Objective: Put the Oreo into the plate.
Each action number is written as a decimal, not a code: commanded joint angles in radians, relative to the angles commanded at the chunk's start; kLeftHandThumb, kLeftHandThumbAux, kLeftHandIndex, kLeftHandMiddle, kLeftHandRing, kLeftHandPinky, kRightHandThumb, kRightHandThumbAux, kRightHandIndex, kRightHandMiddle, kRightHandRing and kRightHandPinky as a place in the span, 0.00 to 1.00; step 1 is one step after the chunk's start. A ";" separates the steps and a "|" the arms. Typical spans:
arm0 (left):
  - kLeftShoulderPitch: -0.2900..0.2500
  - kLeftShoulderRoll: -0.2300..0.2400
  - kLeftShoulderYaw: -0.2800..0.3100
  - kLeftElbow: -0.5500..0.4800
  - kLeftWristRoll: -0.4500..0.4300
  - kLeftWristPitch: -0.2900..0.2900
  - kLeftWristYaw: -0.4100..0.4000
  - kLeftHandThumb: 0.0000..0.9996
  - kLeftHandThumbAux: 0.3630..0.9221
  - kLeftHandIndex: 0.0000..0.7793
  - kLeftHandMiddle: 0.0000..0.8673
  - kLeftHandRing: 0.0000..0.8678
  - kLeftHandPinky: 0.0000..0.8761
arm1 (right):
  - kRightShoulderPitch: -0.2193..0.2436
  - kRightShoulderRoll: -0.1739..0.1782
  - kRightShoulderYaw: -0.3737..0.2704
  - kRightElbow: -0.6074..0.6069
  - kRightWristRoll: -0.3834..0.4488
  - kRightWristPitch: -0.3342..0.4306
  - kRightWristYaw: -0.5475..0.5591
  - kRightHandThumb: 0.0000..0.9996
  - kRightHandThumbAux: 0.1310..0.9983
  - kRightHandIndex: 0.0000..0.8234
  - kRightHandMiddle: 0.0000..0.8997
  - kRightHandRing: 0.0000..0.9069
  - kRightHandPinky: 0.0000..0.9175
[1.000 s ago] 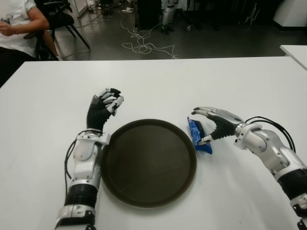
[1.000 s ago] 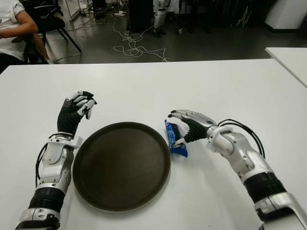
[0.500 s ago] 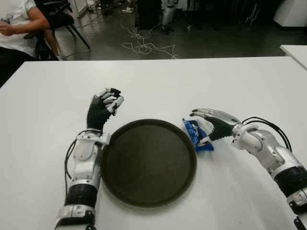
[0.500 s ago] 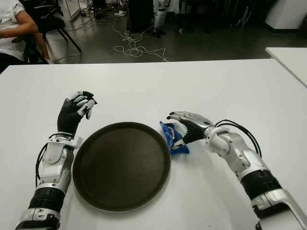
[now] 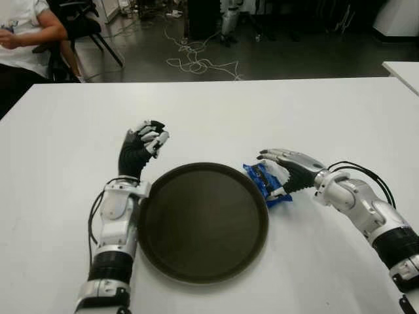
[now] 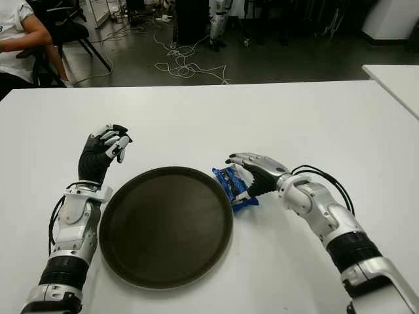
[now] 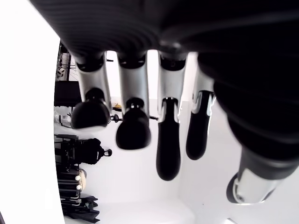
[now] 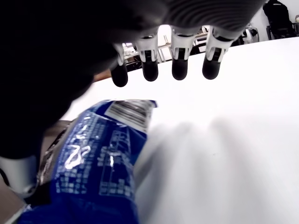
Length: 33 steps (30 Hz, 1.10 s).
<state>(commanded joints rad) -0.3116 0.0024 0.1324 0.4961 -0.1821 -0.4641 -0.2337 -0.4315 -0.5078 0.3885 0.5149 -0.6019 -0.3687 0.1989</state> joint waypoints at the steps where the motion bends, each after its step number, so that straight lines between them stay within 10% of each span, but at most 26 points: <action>1: 0.000 0.000 0.000 0.000 0.000 0.000 0.000 0.86 0.52 0.55 0.64 0.90 0.93 | -0.001 0.000 0.002 0.002 0.000 -0.001 0.001 0.00 0.54 0.00 0.00 0.03 0.06; 33: 0.003 0.007 0.000 -0.015 0.006 0.005 0.000 0.86 0.53 0.54 0.63 0.90 0.94 | 0.001 0.017 0.004 0.021 0.015 -0.018 0.000 0.00 0.51 0.00 0.01 0.05 0.10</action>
<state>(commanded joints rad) -0.3086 0.0097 0.1322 0.4808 -0.1760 -0.4592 -0.2333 -0.4309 -0.4913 0.3922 0.5359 -0.5873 -0.3862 0.1986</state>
